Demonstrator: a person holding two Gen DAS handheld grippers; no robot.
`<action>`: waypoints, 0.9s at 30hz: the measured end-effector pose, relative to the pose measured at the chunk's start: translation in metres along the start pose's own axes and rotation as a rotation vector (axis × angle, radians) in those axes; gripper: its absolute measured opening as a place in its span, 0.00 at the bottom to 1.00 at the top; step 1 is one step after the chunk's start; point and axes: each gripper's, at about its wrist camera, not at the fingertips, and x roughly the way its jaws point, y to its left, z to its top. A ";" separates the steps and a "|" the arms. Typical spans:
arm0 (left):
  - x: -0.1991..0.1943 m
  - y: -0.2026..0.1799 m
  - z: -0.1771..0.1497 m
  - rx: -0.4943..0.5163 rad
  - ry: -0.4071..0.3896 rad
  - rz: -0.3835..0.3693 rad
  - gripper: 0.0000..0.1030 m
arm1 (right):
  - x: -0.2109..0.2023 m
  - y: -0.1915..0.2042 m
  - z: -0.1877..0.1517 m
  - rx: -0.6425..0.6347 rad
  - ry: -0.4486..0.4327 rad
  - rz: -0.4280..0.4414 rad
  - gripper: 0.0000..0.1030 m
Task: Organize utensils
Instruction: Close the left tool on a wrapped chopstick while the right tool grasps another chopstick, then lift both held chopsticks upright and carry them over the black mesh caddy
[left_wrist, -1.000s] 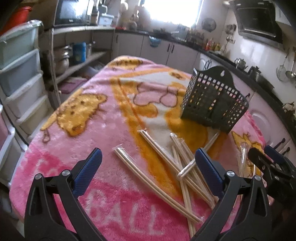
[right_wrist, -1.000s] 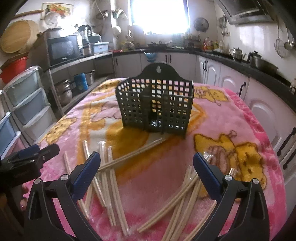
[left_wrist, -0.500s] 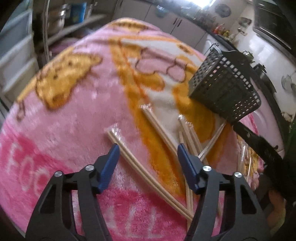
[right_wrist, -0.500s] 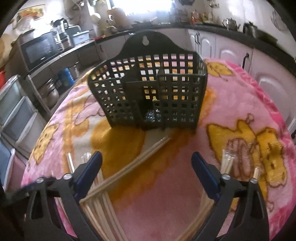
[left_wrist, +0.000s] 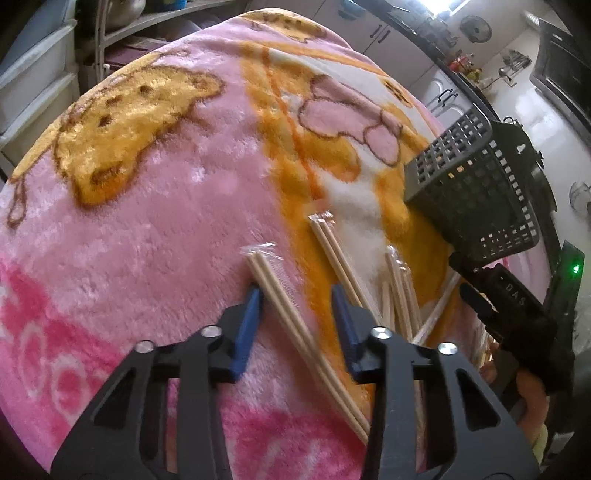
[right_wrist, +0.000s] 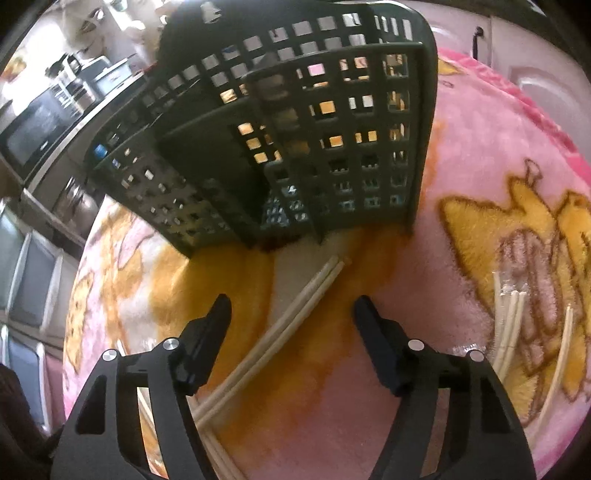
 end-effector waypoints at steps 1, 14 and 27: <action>0.001 0.004 0.002 -0.008 0.003 -0.005 0.17 | 0.001 0.000 0.001 0.009 0.004 -0.007 0.59; -0.011 0.017 0.004 0.031 -0.034 -0.099 0.06 | -0.018 -0.023 -0.003 0.018 -0.022 0.075 0.06; -0.073 -0.047 0.014 0.255 -0.239 -0.124 0.02 | -0.100 -0.009 -0.006 -0.169 -0.224 0.323 0.06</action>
